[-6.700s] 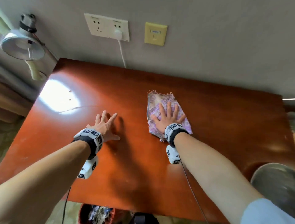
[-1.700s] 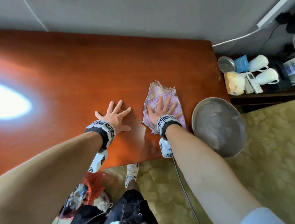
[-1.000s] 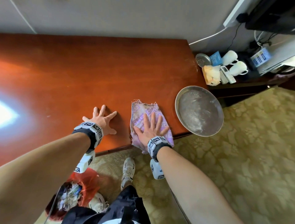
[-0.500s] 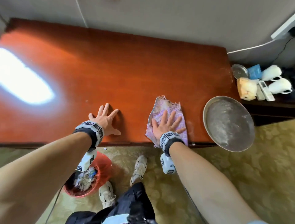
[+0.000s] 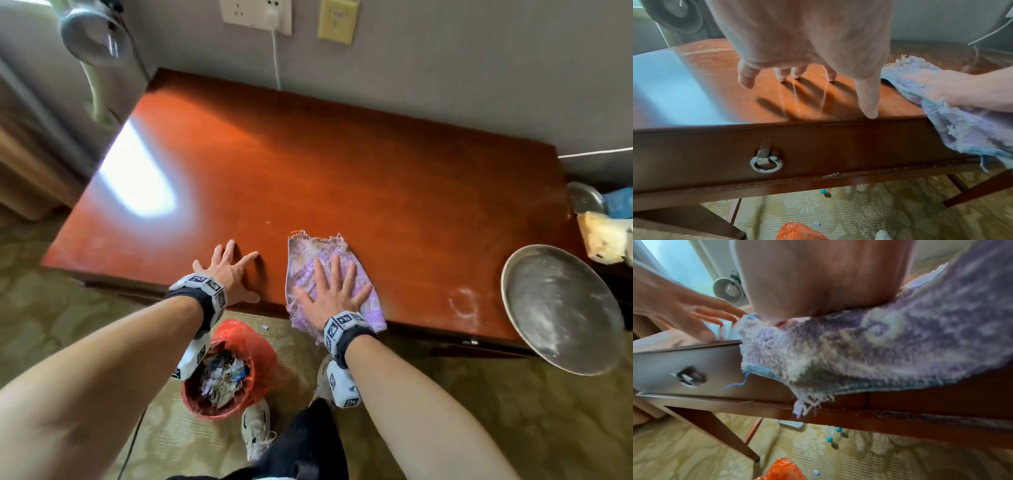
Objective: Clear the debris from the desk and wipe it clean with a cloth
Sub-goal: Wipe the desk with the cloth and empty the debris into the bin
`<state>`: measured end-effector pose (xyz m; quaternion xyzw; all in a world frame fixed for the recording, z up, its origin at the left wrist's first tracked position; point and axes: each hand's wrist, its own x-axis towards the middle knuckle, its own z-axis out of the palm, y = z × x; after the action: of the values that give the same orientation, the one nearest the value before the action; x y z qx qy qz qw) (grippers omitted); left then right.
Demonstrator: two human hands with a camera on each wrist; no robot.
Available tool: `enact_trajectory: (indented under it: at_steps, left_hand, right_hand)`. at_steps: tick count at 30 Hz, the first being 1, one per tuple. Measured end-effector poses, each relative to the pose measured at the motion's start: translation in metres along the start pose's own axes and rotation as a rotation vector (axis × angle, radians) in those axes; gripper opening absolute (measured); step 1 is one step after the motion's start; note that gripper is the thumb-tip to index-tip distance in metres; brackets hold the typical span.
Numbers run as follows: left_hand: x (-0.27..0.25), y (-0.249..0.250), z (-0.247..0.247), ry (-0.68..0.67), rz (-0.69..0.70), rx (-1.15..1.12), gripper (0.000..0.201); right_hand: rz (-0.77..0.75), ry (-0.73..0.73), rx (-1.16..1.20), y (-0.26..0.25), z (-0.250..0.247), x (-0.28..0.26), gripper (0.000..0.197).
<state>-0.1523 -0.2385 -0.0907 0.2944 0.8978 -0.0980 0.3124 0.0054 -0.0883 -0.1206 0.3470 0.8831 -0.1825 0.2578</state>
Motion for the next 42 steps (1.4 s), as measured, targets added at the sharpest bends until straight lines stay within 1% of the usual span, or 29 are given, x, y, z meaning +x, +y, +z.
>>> enact_trajectory:
  at_steps: [4, 7, 11, 14, 16, 19, 25, 29, 33, 35, 38, 40, 42]
  left_hand:
    - [0.008, 0.004, -0.009, -0.008, -0.009, -0.05, 0.098]
    - [0.017, 0.003, -0.014, 0.014, -0.011, -0.118, 0.089]
    - [0.026, -0.01, -0.018, 0.018, -0.038, -0.196, 0.079]
    - [0.029, -0.025, -0.02, 0.018, -0.084, -0.229, 0.076]
    - [0.029, -0.035, -0.021, 0.023, -0.115, -0.244, 0.074]
    - [0.028, -0.048, -0.023, 0.043, -0.14, -0.3, 0.07]
    - [0.02, -0.072, -0.024, 0.049, -0.216, -0.36, 0.065]
    - [0.012, -0.085, -0.021, 0.044, -0.238, -0.369, 0.066]
    - [0.0, -0.099, -0.015, 0.034, -0.253, -0.378, 0.068]
    - [-0.005, -0.103, -0.013, 0.047, -0.255, -0.351, 0.067]
    - [-0.008, -0.1, -0.01, 0.08, -0.228, -0.322, 0.062]
    - [-0.007, -0.092, -0.011, 0.092, -0.182, -0.311, 0.061]
    - [-0.002, -0.08, -0.014, 0.09, -0.135, -0.305, 0.062]
  right_hand:
    - [0.098, -0.027, 0.005, 0.028, -0.027, 0.019, 0.079]
    - [0.15, -0.048, -0.003, 0.035, -0.049, 0.039, 0.082]
    - [0.203, -0.064, -0.006, 0.021, -0.068, 0.064, 0.082]
    - [0.237, -0.058, 0.016, -0.001, -0.079, 0.081, 0.083]
    - [0.23, -0.057, 0.005, -0.017, -0.085, 0.092, 0.083]
    - [0.173, -0.054, -0.033, -0.039, -0.091, 0.105, 0.083]
    - [-0.01, -0.072, -0.113, -0.095, -0.088, 0.116, 0.083]
    - [-0.161, -0.072, -0.192, -0.127, -0.067, 0.102, 0.084]
    - [-0.36, -0.085, -0.266, -0.148, -0.033, 0.069, 0.082]
    - [-0.408, -0.081, -0.294, -0.154, -0.012, 0.046, 0.08]
    - [-0.405, -0.068, -0.307, -0.149, 0.009, 0.02, 0.074]
    - [-0.418, -0.065, -0.303, -0.134, 0.011, 0.012, 0.069]
    - [-0.407, -0.055, -0.285, -0.109, 0.007, 0.011, 0.064]
